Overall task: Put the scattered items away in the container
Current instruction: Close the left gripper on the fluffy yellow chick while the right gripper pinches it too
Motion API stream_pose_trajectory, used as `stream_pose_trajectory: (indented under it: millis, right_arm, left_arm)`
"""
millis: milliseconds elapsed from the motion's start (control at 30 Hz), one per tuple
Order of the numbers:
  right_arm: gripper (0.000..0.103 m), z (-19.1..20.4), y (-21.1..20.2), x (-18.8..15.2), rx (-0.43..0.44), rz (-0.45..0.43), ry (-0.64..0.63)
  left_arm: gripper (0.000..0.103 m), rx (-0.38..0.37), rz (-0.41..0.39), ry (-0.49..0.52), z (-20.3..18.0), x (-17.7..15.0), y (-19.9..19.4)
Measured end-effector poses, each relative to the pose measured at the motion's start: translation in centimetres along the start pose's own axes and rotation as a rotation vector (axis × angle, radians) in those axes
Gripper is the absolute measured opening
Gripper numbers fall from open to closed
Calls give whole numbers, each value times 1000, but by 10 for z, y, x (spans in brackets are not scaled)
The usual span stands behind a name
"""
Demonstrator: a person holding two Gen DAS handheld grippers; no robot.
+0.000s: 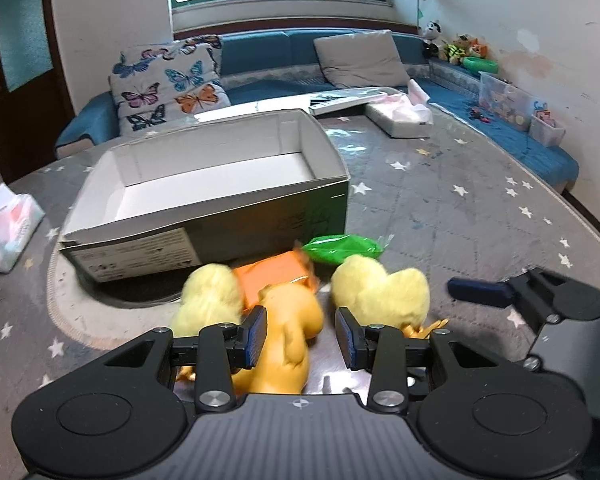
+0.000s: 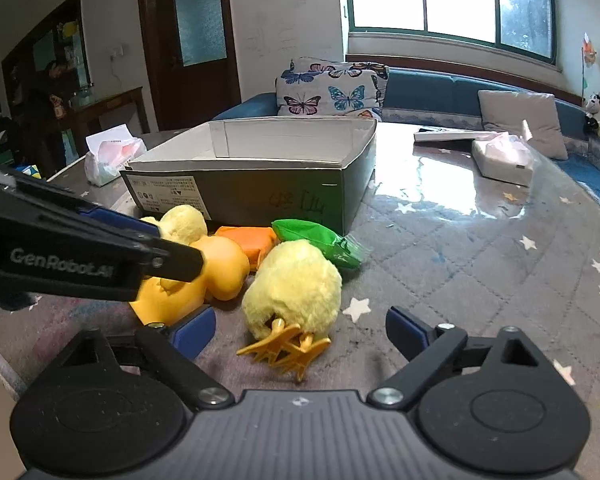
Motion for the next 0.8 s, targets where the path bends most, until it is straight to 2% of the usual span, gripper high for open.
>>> stream_pose_trajectory:
  millis: [100, 233, 300, 500, 800]
  right_arm:
    - [82, -2, 6, 0, 18, 8, 14]
    - [57, -5, 13, -4, 71, 20, 45]
    - [50, -7, 14, -6, 95, 22, 63]
    - [49, -15, 6, -12, 113, 23, 83]
    - [49, -27, -5, -21, 77, 17, 91]
  left_arm:
    - [40, -35, 32, -16, -3, 8, 8]
    - [40, -53, 52, -20, -7, 17, 19]
    - [40, -74, 66, -23, -9, 21, 24]
    - [40, -129, 148, -64, -15, 26, 45]
    - [41, -245, 253, -176, -20, 34, 63]
Point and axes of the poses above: each gripper's, at about its wrist camera, not at the fingertips, and y roughly the way its jaws point, z to its left, x to its top, the point moved 5 cm from there along y, roughly the way its jaws point, and after that the axes turned 9 degrees about -y, right-handed, at the moved point
